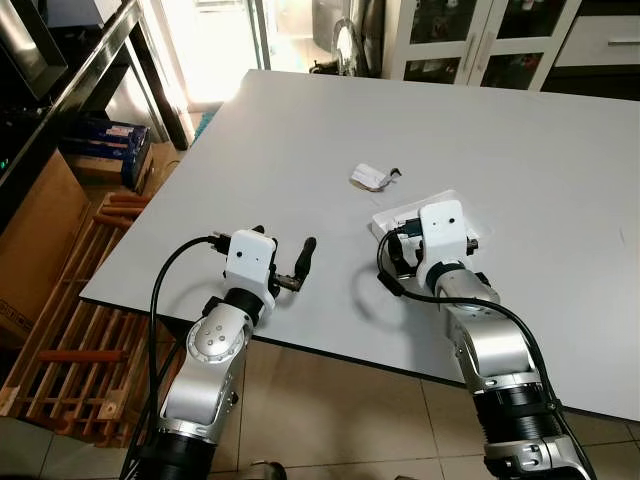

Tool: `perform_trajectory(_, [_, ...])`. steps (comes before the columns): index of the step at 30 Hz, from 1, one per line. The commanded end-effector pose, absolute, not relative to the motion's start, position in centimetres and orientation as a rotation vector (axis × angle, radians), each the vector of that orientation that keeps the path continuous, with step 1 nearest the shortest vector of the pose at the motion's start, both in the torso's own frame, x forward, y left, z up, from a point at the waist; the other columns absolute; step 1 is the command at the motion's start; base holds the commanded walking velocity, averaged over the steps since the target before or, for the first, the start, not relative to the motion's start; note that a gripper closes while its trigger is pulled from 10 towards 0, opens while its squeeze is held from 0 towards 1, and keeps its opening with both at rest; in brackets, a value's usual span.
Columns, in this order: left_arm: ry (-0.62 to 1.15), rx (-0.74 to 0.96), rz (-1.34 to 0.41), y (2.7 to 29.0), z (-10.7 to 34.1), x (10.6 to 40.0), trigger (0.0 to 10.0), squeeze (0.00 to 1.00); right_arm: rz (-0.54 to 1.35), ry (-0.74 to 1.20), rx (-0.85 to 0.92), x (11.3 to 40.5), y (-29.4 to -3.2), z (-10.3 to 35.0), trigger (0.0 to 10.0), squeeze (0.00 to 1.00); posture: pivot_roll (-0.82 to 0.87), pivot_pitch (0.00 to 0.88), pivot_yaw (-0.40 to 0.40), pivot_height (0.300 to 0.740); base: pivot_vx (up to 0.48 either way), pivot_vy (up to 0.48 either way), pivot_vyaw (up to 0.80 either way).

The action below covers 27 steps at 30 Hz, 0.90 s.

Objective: Picking trash to rubbish bin

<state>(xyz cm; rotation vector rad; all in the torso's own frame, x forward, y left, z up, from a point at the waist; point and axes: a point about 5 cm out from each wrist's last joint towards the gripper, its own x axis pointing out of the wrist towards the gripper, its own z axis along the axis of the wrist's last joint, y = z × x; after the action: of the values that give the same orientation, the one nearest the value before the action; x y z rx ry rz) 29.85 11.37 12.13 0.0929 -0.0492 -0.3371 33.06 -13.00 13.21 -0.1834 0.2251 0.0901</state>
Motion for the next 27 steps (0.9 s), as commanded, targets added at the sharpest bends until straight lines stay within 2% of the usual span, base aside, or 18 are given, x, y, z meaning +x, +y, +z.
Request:
perform_trajectory(1, [-0.047, 0.093, -0.35, 11.3, 12.1, 29.7, 10.0, 0.0, 0.117, 0.347, -0.15, 32.6, -12.8, 10.6, 10.0, 0.0, -0.01, 0.121, 0.07, 0.74, 0.0, 0.0, 0.0])
perform_trajectory(27, [-0.026, 0.104, -0.353, 11.3, 11.8, 29.6, 10.0, 0.0, 0.23, 0.552, -0.075, 30.5, -12.5, 4.8, 10.0, 0.0, 0.0, 0.121, 0.068, 0.74, 0.0, 0.0, 0.0])
